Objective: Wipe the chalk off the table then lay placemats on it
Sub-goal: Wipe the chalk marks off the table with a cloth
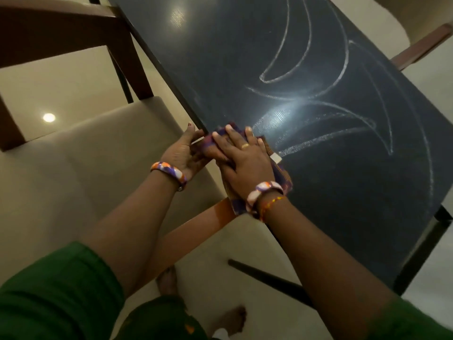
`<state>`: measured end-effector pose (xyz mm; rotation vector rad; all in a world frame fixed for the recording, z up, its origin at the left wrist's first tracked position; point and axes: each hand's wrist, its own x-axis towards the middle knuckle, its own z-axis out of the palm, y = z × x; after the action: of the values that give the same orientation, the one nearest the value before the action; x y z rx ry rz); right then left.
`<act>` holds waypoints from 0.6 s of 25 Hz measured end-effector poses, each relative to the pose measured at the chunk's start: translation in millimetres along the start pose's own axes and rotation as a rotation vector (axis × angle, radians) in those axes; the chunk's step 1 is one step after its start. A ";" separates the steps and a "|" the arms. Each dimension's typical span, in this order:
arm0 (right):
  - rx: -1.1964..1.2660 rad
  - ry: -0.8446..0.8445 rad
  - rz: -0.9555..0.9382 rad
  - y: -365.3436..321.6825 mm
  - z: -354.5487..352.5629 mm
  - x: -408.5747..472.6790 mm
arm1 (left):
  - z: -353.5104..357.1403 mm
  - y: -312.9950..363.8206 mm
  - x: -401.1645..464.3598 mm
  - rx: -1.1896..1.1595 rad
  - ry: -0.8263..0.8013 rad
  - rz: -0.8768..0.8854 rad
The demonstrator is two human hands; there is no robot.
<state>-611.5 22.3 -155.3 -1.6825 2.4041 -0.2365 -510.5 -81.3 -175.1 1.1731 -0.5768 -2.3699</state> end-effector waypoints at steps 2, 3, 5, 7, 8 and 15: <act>-0.033 0.073 0.001 7.2 2.0 -49.1 | -2.3 12.1 0.6 0.041 0.009 0.051; -0.048 0.086 0.005 8.9 2.3 -67.5 | -5.3 20.4 3.0 0.067 0.016 0.079; -0.068 0.070 0.035 9.1 2.7 -69.8 | -13.3 40.0 11.8 0.103 0.026 0.124; -0.047 0.026 0.045 -1.3 -0.9 -31.5 | -19.1 57.2 19.9 0.117 0.038 0.128; -0.051 0.003 0.025 -10.0 -2.2 -5.7 | -21.1 64.0 24.0 0.114 0.041 0.122; -0.114 -0.006 -0.052 -70.4 5.0 195.1 | -26.1 90.1 27.1 0.122 0.155 0.157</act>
<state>-611.3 -185.2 -156.7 -1.7931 2.4134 -0.1031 -486.8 -174.5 -158.2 1.3006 -0.7407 -2.1161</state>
